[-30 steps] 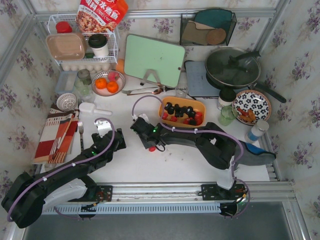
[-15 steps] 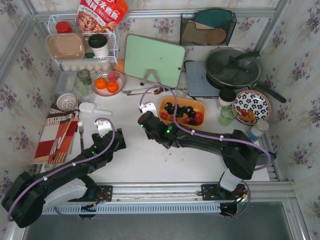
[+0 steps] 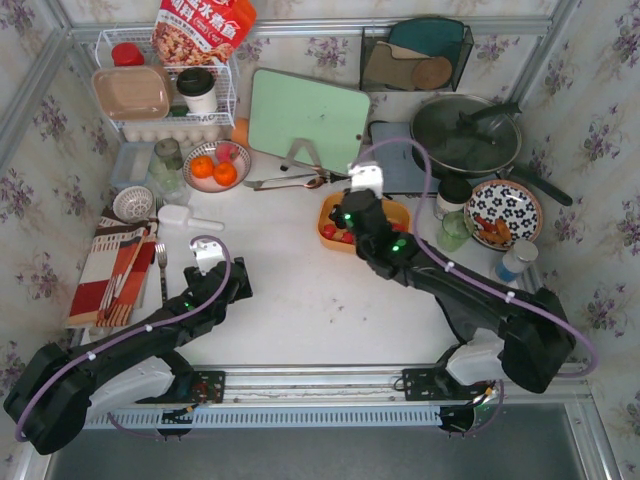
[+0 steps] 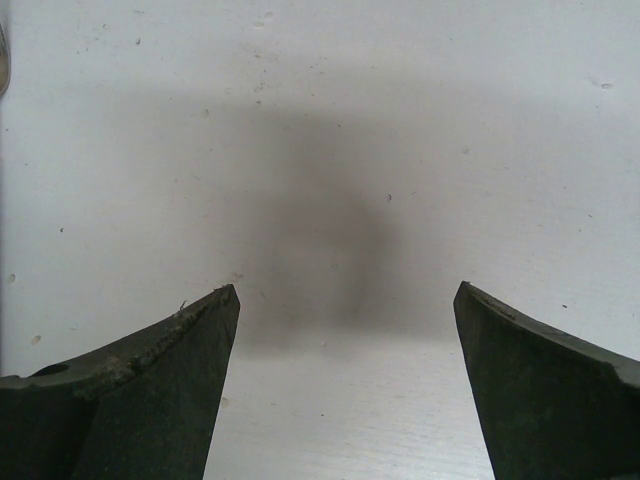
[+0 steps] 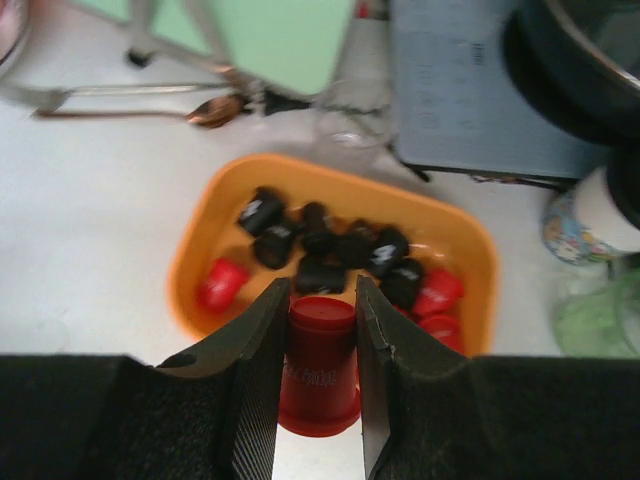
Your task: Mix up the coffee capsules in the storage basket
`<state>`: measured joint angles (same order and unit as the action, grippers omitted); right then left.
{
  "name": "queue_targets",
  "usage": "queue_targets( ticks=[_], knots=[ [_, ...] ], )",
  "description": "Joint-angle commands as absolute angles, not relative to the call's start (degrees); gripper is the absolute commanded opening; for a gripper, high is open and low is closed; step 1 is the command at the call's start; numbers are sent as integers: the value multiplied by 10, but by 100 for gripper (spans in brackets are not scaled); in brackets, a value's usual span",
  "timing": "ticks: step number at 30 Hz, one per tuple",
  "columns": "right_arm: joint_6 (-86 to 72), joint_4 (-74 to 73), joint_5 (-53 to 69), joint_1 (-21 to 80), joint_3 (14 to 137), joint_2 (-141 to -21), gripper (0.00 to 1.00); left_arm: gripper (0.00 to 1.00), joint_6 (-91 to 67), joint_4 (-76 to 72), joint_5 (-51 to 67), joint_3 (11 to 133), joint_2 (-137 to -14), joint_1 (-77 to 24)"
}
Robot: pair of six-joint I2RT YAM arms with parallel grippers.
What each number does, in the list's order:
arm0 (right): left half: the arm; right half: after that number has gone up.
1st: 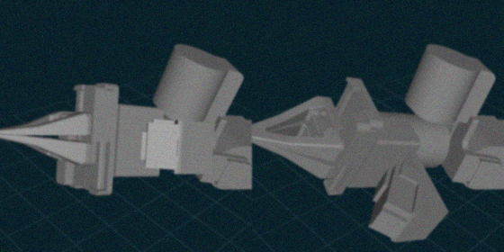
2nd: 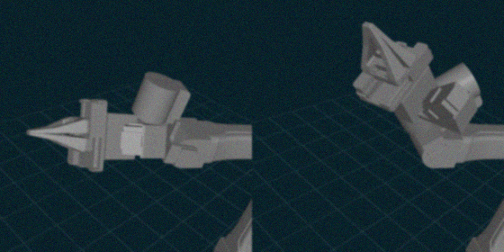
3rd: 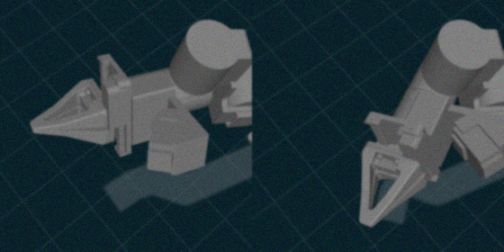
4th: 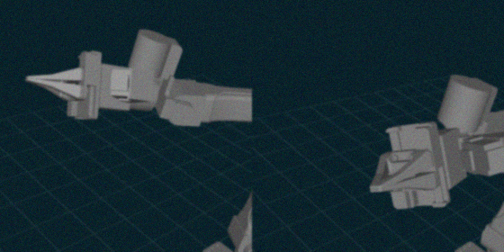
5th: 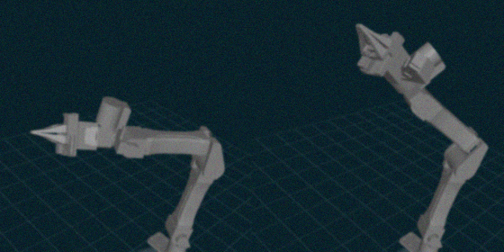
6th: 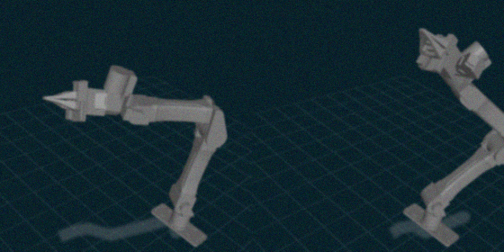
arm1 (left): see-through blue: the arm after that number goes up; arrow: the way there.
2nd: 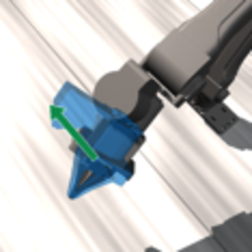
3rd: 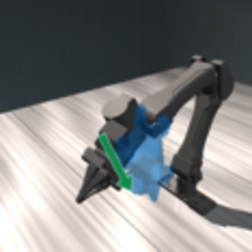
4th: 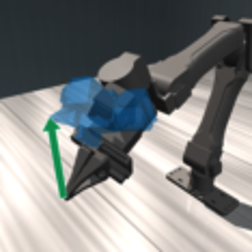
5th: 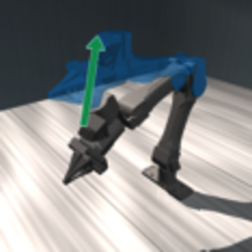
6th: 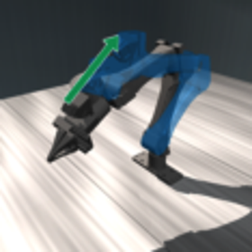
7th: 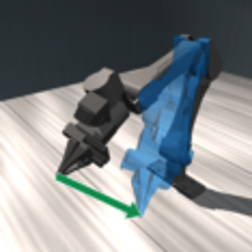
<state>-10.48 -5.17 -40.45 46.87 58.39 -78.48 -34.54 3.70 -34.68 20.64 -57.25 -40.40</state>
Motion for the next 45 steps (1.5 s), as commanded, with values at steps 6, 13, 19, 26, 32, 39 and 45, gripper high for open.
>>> queue_targets(
  ticks=[6,13,19,26,32,39,45],
  knots=[
    [-99,15,-346,320,548,-758,12,91,-344,26,-348,212,-572,-403],
    [-124,37,-282,247,537,-809,12,91,-344,26,-348,213,-573,-403],
    [-150,45,-258,229,539,-882,12,91,-344,26,-347,215,-577,-403],
    [-212,4,-246,229,549,-931,12,91,-343,27,-346,217,-582,-402],
    [-255,22,-212,228,508,-932,12,91,-343,27,-345,220,-587,-401],
    [-265,42,-210,229,513,-972,12,91,-343,28,-345,221,-588,-400],
    [-248,64,-244,228,526,-991,12,91,-343,27,-345,221,-587,-400]
  ],
)
